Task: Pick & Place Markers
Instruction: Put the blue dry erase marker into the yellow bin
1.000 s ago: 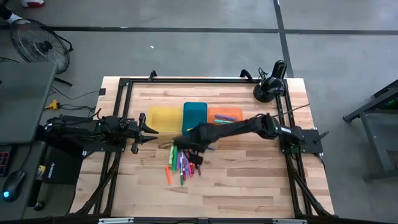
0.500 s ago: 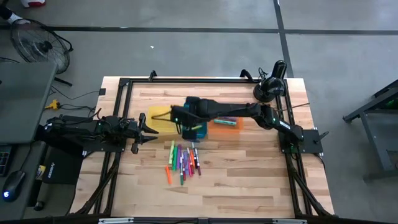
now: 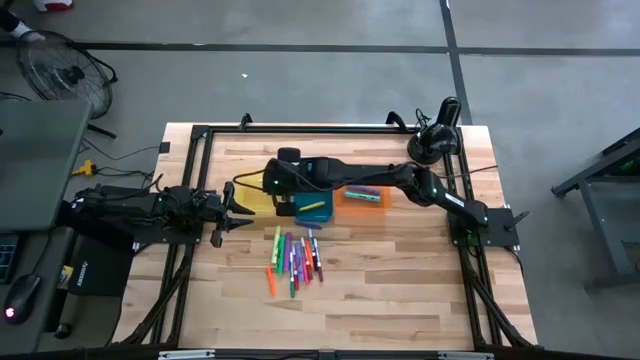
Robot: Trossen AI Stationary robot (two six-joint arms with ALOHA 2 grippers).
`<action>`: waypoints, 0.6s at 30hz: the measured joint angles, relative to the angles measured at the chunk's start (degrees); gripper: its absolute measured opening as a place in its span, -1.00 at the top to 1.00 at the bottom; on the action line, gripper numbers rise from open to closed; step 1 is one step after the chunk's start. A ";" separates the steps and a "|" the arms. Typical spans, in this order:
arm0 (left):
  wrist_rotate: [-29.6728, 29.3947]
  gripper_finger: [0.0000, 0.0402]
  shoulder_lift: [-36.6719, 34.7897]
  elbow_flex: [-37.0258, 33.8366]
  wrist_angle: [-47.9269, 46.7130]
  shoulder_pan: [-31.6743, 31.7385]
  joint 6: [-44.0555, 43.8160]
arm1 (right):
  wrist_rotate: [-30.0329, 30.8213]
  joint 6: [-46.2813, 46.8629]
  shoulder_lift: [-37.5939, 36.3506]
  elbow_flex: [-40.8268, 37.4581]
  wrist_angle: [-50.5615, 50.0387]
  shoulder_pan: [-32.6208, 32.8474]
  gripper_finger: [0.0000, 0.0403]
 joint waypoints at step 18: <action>0.04 0.48 0.02 -0.01 0.00 -0.01 0.00 | -12.71 1.85 4.74 -0.05 6.07 -2.68 0.87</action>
